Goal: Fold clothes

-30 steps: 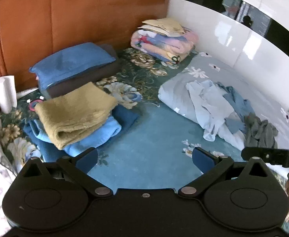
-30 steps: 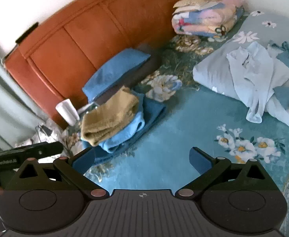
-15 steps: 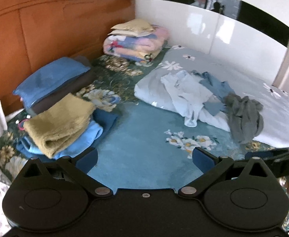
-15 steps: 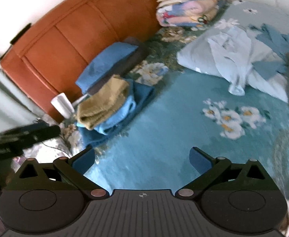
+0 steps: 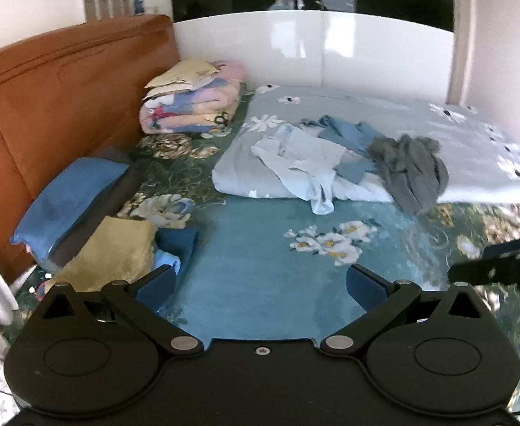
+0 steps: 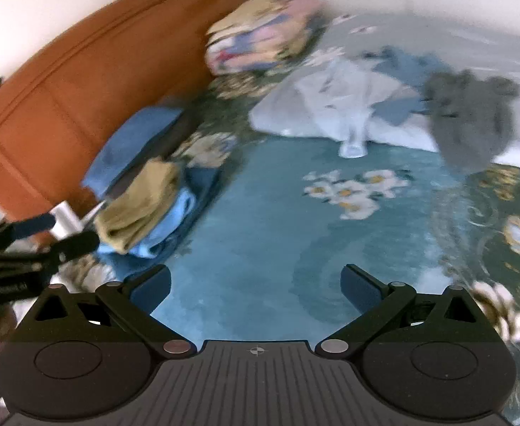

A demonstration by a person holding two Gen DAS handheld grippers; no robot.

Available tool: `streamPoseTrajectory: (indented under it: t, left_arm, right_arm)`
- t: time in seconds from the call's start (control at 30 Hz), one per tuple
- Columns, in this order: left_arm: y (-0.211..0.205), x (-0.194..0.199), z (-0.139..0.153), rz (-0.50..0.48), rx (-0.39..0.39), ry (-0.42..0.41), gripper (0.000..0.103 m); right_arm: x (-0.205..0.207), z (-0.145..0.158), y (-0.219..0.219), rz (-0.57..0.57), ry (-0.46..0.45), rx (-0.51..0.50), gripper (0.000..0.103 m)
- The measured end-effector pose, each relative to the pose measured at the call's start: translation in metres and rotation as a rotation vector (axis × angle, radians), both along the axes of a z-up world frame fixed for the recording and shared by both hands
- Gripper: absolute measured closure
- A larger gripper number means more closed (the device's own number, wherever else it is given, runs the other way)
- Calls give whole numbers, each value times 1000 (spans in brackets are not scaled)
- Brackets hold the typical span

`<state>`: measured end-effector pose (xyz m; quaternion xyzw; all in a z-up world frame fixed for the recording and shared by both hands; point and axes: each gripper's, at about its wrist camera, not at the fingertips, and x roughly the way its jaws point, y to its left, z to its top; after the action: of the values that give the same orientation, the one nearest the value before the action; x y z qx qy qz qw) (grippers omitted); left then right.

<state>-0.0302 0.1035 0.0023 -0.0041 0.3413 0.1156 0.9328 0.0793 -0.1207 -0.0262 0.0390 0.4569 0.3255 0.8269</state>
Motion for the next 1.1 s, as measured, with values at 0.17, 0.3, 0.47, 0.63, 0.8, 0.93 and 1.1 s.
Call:
streamPoseTrajectory:
  t: [0.17, 0.3, 0.47, 0.63, 0.8, 0.93, 1.1]
  left_arm:
    - [-14, -10, -19, -68, -55, 46, 2]
    - [-35, -9, -28, -128, -21, 86, 2]
    - [-63, -7, -28, -209, 17, 80, 2]
    - [-90, 1, -26, -217, 31, 76, 2]
    - [-121, 14, -22, -167, 38, 68, 2]
    - [-157, 19, -18, -160, 54, 66, 2]
    - [-199, 19, -18, -167, 89, 78, 2]
  right_arm:
    - [-30, 3, -21, -104, -8, -39, 0]
    - [-50, -1, -43, -174, 15, -69, 0]
    - [-62, 1, -70, -253, 8, -65, 0]
    - [-58, -3, -92, -293, 3, -72, 0]
    - [-55, -5, -121, -306, -17, -93, 0]
    - [-57, -8, -147, -333, -39, -122, 0]
    - [-55, -16, -173, -294, -42, -139, 0]
